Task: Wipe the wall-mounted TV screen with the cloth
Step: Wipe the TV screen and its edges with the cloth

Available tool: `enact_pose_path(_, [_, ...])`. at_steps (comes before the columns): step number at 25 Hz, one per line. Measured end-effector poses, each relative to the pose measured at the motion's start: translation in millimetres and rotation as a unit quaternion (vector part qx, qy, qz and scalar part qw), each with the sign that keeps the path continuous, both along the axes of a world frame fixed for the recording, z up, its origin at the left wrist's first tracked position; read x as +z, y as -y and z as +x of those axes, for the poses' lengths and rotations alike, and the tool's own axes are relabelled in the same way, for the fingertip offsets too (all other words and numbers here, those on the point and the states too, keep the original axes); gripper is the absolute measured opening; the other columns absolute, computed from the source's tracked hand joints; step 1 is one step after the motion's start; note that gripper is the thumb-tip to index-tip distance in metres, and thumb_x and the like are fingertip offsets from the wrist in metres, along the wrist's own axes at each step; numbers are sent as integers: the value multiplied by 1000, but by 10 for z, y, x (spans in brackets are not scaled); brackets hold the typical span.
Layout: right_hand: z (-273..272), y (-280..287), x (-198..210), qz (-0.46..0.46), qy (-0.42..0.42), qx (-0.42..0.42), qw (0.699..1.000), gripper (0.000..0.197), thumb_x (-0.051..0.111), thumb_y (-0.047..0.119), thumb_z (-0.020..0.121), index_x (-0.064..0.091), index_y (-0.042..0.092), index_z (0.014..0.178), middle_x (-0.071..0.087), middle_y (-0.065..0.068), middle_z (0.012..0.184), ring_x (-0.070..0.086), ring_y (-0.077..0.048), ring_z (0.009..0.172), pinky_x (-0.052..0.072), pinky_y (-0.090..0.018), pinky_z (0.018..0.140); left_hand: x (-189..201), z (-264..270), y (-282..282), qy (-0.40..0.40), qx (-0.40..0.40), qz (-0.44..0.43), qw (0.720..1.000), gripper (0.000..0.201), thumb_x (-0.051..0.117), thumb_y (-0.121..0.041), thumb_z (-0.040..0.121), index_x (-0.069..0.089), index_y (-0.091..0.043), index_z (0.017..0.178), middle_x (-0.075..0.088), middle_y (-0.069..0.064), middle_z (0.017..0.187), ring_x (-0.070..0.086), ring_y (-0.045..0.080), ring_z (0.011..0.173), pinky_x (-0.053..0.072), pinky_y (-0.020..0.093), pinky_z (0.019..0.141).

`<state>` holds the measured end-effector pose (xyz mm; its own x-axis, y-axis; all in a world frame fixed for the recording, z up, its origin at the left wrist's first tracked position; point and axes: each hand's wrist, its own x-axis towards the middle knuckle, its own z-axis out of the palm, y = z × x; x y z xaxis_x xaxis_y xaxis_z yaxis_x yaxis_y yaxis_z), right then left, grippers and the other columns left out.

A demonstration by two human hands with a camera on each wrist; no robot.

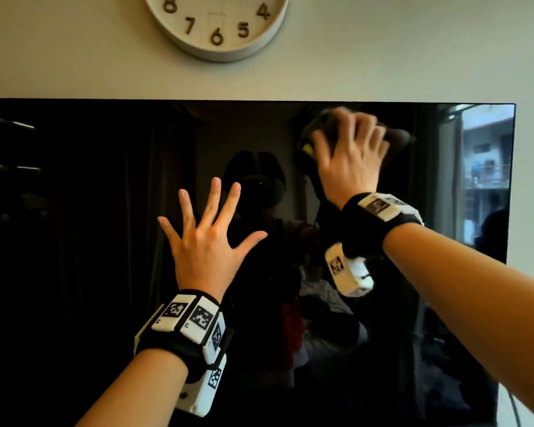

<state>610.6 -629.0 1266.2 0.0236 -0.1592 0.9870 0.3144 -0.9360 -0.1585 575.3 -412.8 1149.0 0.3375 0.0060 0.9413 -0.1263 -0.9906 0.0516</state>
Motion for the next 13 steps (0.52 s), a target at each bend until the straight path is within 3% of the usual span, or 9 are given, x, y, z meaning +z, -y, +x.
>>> enact_pose_path(2, [28,112,-39,-80,-3,-17,997,45,44,53,91,45,25,125,46,-11,117,42,-32,102,33,-42,85,-12,10,-2,1,3,4,1000,84,40,-76,81,29,-33,153,28,0,160,20,47,145,23,78,102])
enact_pose_path(5, [-20,302,116,81,-21,8,996,47,41,53,92,44,23,128,45,-13,122,41,-34,107,31,-43,87,-29,32,2,5,-3,2,1000,83,41,-75,84,27,-32,153,26,2,160,19,48,144,20,79,102])
enact_pose_path(6, [-20,276,90,59,-18,5,998,46,42,52,91,44,24,128,45,-12,122,41,-33,106,31,-43,86,-34,43,10,5,-6,2,1000,81,41,-75,86,26,-32,153,24,3,161,17,48,145,18,79,102])
enact_pose_path(9, [20,259,-36,-149,14,-19,989,43,47,52,91,47,25,124,49,-10,118,43,-32,100,35,-44,82,-41,60,12,-2,-20,-6,1000,81,37,-75,86,23,-34,154,20,3,162,10,47,146,13,80,103])
enact_pose_path(12, [-18,432,151,11,-5,13,1000,44,43,53,91,45,25,126,46,-11,122,42,-34,104,34,-44,86,-33,-4,78,-13,-33,-24,999,80,37,-75,86,22,-35,154,16,5,163,7,50,146,15,80,103])
enact_pose_path(13, [-12,412,121,19,-9,10,1000,44,43,52,91,46,25,126,46,-11,122,42,-33,104,33,-43,85,-28,-36,151,-13,-39,-25,999,79,37,-74,87,22,-36,154,13,5,164,7,52,145,17,80,103])
